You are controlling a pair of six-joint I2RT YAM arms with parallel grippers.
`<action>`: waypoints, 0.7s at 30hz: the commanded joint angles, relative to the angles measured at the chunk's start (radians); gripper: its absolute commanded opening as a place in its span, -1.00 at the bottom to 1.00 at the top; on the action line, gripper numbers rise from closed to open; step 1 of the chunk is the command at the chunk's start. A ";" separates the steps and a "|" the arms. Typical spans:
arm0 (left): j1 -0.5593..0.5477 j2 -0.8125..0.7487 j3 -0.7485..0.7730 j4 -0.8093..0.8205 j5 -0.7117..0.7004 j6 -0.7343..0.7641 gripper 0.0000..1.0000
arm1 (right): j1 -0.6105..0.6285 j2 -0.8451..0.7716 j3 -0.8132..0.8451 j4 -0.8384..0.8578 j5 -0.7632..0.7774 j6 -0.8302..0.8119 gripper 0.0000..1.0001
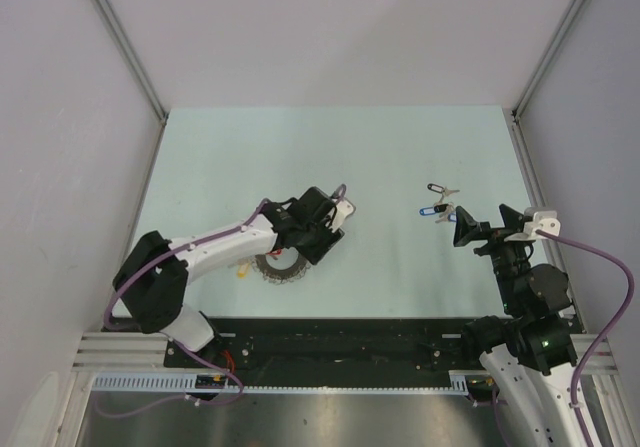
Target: Put the keys on the keyring
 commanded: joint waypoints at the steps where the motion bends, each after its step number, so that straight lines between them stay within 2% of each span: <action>1: -0.010 0.051 0.024 -0.019 -0.059 0.067 0.10 | -0.004 0.017 0.004 0.001 -0.005 -0.014 1.00; 7: -0.011 0.125 0.084 -0.052 -0.087 0.044 0.01 | -0.008 0.013 0.002 0.001 -0.001 -0.016 0.99; 13: -0.016 0.184 0.133 -0.087 -0.133 0.033 -0.20 | -0.010 0.010 -0.003 0.004 0.003 -0.017 0.99; 21: -0.059 0.210 0.104 -0.085 -0.134 0.018 -0.34 | -0.010 0.006 -0.003 0.004 0.005 -0.019 0.99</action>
